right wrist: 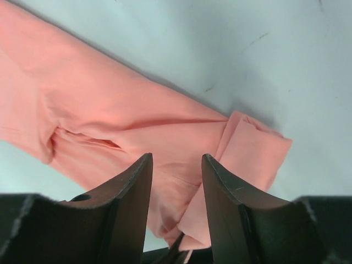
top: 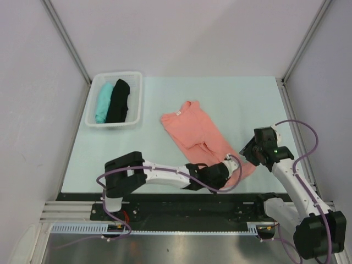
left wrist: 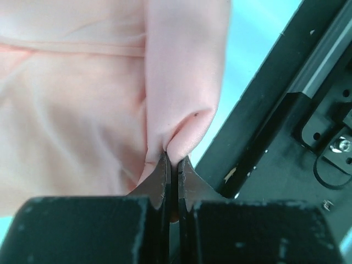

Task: Roll the t-shirts
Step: Roll the T-shirt to the center of the board.

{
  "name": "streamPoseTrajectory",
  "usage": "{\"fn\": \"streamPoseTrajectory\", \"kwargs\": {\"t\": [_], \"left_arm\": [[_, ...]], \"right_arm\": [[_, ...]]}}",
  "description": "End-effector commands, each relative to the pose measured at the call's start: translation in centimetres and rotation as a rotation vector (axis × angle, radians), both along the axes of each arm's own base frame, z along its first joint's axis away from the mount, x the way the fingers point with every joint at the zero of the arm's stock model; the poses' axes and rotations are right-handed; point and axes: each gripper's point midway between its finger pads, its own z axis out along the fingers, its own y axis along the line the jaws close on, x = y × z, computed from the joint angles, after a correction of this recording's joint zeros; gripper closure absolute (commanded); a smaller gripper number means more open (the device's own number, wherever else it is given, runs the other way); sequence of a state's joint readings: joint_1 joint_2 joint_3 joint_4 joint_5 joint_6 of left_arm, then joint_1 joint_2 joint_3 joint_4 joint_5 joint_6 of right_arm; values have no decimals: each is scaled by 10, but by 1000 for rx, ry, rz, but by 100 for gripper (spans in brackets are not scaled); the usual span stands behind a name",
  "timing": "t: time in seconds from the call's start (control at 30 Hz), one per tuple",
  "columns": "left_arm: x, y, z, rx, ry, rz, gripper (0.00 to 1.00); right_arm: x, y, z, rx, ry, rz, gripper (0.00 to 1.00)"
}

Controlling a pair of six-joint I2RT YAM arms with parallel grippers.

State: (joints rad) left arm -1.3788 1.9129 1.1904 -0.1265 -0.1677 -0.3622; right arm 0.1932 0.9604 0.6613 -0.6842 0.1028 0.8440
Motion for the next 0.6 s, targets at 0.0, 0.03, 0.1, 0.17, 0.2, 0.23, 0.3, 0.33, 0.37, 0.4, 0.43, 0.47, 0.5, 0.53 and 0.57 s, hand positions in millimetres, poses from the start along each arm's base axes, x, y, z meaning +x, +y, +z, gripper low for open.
{"fn": "streamPoseTrajectory", "kwargs": {"t": [0.0,0.03,0.1,0.17,0.2,0.23,0.3,0.33,0.37,0.4,0.43,0.47,0.5,0.53,0.57], "left_arm": [[1,0,24,-173,225,0,100],[8,5,22,-179,259,14,100],[4,3,24,-236,350,-2,100],[4,6,24,-261,434,-6,100],[5,6,23,-273,452,-4,100],[8,8,22,-279,475,7,100],[4,8,23,-301,537,5,100],[7,9,22,-308,566,29,100],[5,11,19,-307,593,33,100],[7,11,19,-317,606,41,100],[7,11,17,-320,636,61,100],[6,12,17,-332,652,63,100],[6,13,16,-337,667,70,100],[6,12,16,-340,689,85,100],[5,13,14,-343,698,91,100]], "right_arm": [[-5,-9,24,-4,-45,-17,54],[-9,-10,24,-3,-36,-23,54],[-13,-11,26,1,-38,-27,55],[-20,-13,27,-1,-34,-38,57],[-22,-14,27,-3,-35,-41,58],[-26,-14,27,-2,-24,-40,59],[-29,-12,26,0,-18,-32,60],[-31,-11,25,-9,-9,-27,60],[-33,-10,24,-9,-6,-25,61],[-35,-10,23,-10,-4,-24,61],[-37,-10,21,-17,3,-27,61],[-39,-8,21,-17,0,-20,62],[-42,-8,19,-18,8,-24,62],[-44,-10,16,-28,17,-33,63],[-46,-9,16,-29,16,-29,63]]}}
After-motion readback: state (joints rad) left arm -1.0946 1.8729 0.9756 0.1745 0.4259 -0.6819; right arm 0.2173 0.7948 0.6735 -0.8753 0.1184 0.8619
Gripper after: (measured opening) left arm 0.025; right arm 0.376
